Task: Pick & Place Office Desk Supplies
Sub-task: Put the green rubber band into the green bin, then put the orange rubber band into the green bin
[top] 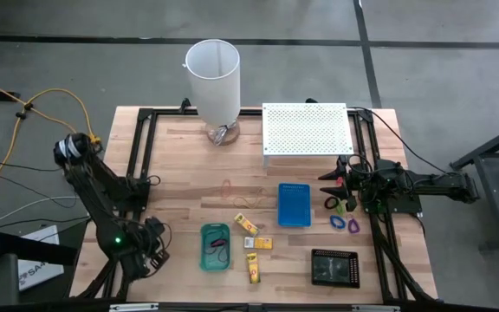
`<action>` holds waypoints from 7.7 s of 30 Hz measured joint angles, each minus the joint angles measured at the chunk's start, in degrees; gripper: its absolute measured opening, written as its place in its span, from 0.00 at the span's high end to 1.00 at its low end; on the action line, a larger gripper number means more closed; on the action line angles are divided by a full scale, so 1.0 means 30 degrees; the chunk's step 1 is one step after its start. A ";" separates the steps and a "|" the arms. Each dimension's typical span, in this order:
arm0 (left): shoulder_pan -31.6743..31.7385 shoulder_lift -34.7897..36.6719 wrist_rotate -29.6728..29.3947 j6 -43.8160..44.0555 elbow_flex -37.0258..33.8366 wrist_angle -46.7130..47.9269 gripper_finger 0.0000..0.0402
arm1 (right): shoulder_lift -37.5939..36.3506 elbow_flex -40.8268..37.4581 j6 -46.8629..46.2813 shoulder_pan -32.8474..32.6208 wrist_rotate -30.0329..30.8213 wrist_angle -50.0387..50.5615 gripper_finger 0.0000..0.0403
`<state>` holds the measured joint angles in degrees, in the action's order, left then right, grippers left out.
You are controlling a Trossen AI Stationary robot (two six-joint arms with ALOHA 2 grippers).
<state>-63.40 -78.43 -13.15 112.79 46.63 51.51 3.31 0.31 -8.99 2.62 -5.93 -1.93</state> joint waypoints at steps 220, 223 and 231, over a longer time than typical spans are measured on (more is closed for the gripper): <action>2.3598 -0.4491 0.1503 -3.5423 0.0007 -1.2726 0.85 | 0.0128 -0.0001 0.0000 0.0000 -0.0007 -0.0022 0.59; 2.3598 -0.4491 0.1515 -3.5287 0.0007 -1.2692 0.85 | 0.0131 -0.0005 0.0000 -0.0003 -0.0007 -0.0022 0.59; 2.3525 -0.5020 0.1551 -3.5130 0.0007 -1.2747 0.85 | 0.0129 -0.0003 0.0000 -0.0003 -0.0007 -0.0020 0.59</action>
<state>7.18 -93.49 -8.49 7.40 46.65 13.27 3.70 0.30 -8.99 2.61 -5.96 -1.99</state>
